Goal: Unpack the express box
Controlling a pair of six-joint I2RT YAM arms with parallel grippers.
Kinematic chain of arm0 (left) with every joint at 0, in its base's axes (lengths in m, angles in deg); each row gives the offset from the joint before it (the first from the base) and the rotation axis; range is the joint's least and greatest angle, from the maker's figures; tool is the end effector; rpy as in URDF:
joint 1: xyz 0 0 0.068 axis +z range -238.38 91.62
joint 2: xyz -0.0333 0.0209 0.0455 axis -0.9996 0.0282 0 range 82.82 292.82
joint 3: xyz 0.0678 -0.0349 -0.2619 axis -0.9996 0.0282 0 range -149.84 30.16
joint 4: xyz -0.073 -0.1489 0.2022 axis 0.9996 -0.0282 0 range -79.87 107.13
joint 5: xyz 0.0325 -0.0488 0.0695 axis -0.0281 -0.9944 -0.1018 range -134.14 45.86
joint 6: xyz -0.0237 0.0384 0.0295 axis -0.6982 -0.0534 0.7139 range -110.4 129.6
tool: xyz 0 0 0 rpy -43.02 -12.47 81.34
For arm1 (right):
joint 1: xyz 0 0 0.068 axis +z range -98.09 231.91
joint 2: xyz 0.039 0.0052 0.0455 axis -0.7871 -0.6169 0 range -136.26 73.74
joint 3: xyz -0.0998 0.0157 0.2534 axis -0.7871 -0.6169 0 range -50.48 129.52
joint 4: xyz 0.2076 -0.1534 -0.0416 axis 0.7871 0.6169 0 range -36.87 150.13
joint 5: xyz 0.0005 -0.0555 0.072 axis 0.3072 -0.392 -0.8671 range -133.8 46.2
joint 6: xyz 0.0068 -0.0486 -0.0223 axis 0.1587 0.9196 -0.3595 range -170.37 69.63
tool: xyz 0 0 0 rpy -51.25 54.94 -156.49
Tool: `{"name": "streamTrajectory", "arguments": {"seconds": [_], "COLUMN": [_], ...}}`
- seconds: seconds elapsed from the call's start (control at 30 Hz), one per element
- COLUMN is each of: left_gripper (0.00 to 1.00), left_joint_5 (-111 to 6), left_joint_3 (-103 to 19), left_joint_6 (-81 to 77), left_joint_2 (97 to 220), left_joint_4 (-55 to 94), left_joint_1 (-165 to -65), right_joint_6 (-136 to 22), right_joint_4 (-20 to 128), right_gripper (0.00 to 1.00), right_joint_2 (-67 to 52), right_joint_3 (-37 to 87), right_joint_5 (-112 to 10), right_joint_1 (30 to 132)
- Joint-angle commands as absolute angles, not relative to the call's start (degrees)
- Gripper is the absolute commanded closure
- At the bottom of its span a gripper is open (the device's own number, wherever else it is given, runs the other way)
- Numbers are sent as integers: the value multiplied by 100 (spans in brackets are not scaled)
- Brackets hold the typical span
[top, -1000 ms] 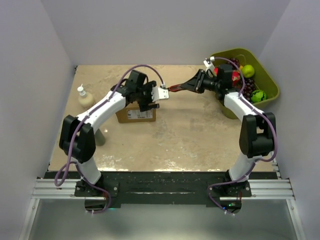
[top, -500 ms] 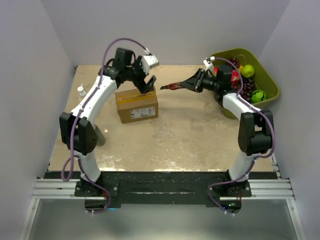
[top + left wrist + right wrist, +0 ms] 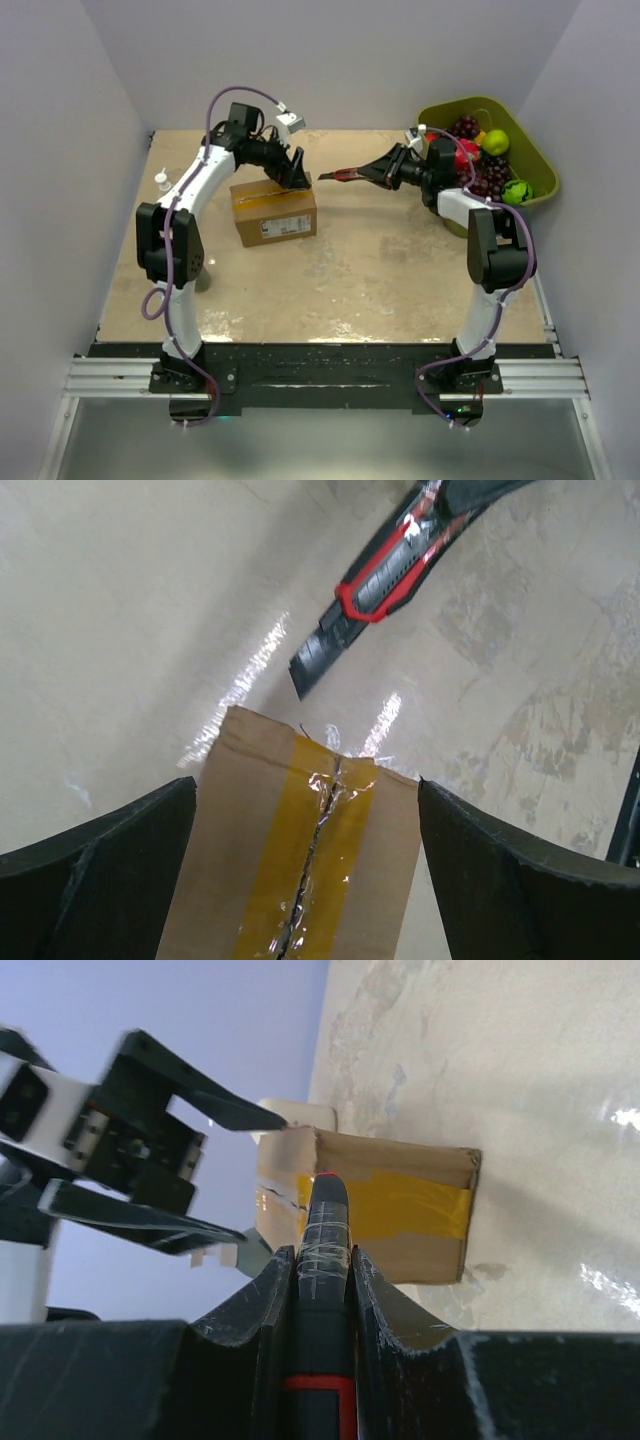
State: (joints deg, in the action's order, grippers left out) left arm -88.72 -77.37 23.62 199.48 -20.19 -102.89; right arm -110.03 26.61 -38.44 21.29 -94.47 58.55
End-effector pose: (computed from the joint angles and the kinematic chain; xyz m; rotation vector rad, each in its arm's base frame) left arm 0.4375 -0.1389 0.2977 0.9050 2.0757 -0.9198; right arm 0.4327 0.0780 0.2217 0.2187 2.0210 1.5714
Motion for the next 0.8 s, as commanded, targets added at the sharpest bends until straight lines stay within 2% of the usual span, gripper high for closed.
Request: {"name": "streamTrajectory", "arguments": {"seconds": [0.0,0.43,0.77], "left_gripper": [7,14,15], "left_joint_5": [-9150,-9354,-9283], "left_joint_3": [-7426,-7382,-7364], "left_joint_6": [2095,2050,1980], "left_joint_2": [19857,20138,20121], "left_joint_4": [-1900,-1926,-1864], "left_joint_1": [-10184,-10104,-10104], "right_joint_6": [-11584,-11760,-11725], "right_joint_4": [1851,1640,1780], "right_gripper": [100,100,100], "right_joint_2": [-3700,-3806,-3973], "right_joint_3": [2054,1905,2027], "right_joint_5": [-9531,-9521,-9513], "right_joint_1": [5842,5894,5947]}}
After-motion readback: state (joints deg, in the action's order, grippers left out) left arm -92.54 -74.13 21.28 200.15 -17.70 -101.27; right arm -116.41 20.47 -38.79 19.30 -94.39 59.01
